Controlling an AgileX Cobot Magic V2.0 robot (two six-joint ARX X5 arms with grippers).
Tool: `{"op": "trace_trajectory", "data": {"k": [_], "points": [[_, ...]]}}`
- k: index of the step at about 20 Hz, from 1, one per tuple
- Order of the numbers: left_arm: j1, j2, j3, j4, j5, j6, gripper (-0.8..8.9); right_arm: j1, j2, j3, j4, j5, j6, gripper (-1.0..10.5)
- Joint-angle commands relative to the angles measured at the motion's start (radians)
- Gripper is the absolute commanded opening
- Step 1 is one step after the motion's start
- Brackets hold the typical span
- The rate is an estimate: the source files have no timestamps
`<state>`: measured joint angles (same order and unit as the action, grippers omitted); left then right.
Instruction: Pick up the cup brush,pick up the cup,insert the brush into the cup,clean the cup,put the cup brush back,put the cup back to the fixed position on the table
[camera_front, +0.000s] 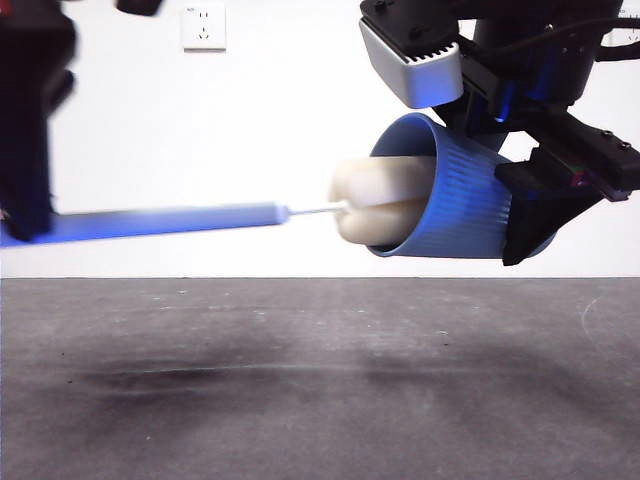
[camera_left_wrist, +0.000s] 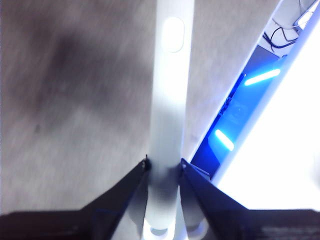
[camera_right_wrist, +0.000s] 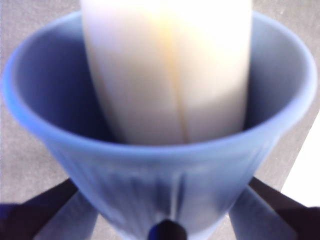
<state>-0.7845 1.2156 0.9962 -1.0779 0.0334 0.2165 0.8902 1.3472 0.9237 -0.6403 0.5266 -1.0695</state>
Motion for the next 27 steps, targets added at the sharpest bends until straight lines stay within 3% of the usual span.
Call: {"op": "trace_trajectory", "data": {"k": [1,5,11,18,23,27], "points": [[0.018,-0.044,0.002,-0.057,-0.011,-0.006,-0.08,0.001,0.009,0.003,0.003,0.001,0.007,-0.1],[0.026,-0.125,0.002,-0.148,-0.023,-0.006,-0.08,0.001,0.009,0.003,0.003,0.001,0.007,-0.1],[0.026,-0.149,0.002,-0.135,-0.02,0.009,-0.09,0.001,0.009,0.003,0.003,0.0,0.007,-0.1],[0.012,-0.032,0.002,0.025,0.069,0.027,-0.09,0.002,0.009,0.003,0.005,-0.003,0.007,-0.1],[-0.002,0.09,0.002,0.227,0.159,-0.017,-0.08,0.003,0.009,0.003,0.004,-0.005,0.008,-0.1],[-0.02,0.106,0.002,0.254,0.155,-0.041,-0.08,0.003,0.009,0.003,0.005,-0.03,0.026,-0.1]]}}
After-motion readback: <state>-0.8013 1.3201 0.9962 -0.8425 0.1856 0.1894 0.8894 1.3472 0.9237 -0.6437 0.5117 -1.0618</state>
